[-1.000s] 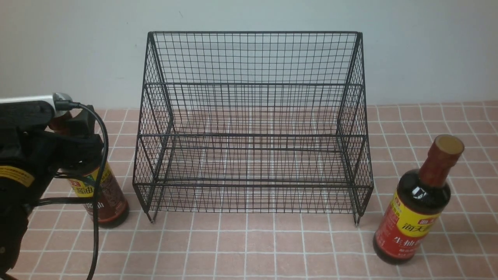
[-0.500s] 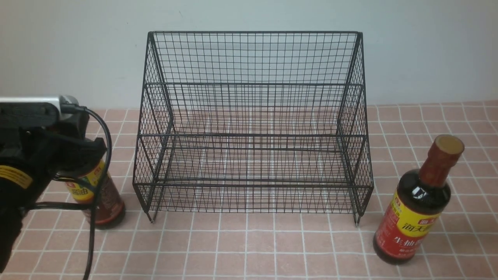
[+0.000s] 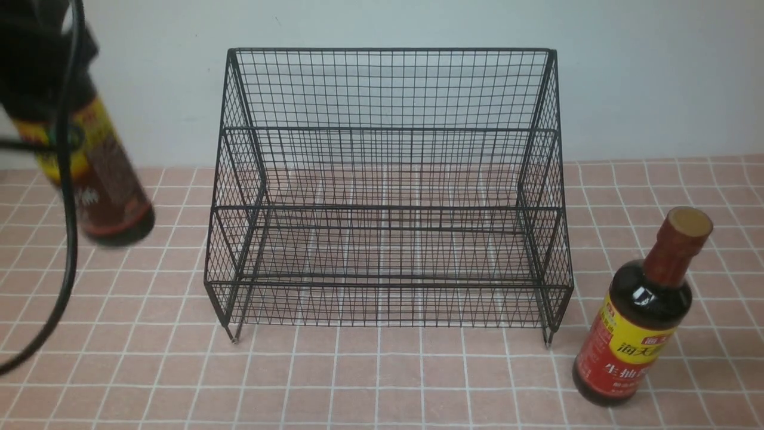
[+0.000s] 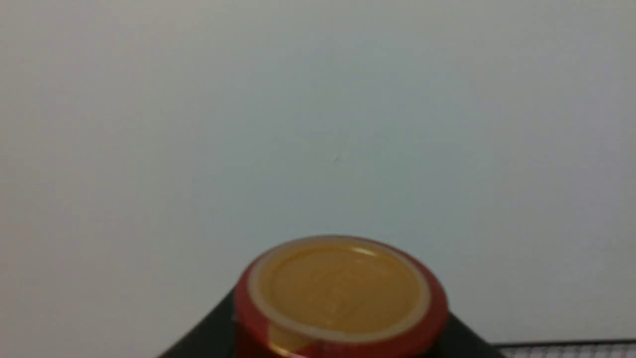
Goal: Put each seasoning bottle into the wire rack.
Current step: Use the left arm to put the condiment bottle back on the shelf, then use the right arm to grab the condiment bottle closest to it
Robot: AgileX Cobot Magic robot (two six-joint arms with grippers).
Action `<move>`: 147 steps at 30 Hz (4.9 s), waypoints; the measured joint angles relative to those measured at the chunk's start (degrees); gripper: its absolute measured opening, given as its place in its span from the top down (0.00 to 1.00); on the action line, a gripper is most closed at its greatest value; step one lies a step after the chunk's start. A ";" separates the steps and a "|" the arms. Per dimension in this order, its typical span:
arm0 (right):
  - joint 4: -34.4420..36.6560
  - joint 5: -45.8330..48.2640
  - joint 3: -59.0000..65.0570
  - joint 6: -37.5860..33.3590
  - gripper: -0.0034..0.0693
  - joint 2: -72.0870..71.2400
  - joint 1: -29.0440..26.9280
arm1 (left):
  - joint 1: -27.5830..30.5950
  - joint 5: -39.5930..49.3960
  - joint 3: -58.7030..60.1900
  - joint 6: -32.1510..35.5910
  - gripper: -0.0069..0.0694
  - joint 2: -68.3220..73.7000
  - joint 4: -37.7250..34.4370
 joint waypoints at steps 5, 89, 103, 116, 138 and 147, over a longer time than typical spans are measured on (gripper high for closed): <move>0.00 0.00 0.00 0.00 0.97 0.00 0.00 | -4.94 0.33 -5.25 -0.54 0.57 3.16 -0.02; 0.00 0.00 0.00 0.00 0.97 0.00 0.00 | -12.45 42.01 -13.79 -0.01 0.92 -9.61 -0.27; 0.00 0.00 0.00 0.00 0.97 0.00 0.00 | -12.45 45.73 1.40 -1.19 0.92 -32.56 1.59; 0.00 0.00 0.00 0.00 0.97 0.00 0.00 | -10.11 46.52 14.40 -1.53 0.92 -46.20 6.93; 0.00 0.00 0.00 0.00 0.97 0.00 0.00 | 1.22 34.83 55.48 4.00 0.92 -64.51 -1.55; 0.00 0.00 0.00 0.00 0.97 0.00 0.00 | 1.22 34.83 55.48 4.00 0.92 -64.51 -1.62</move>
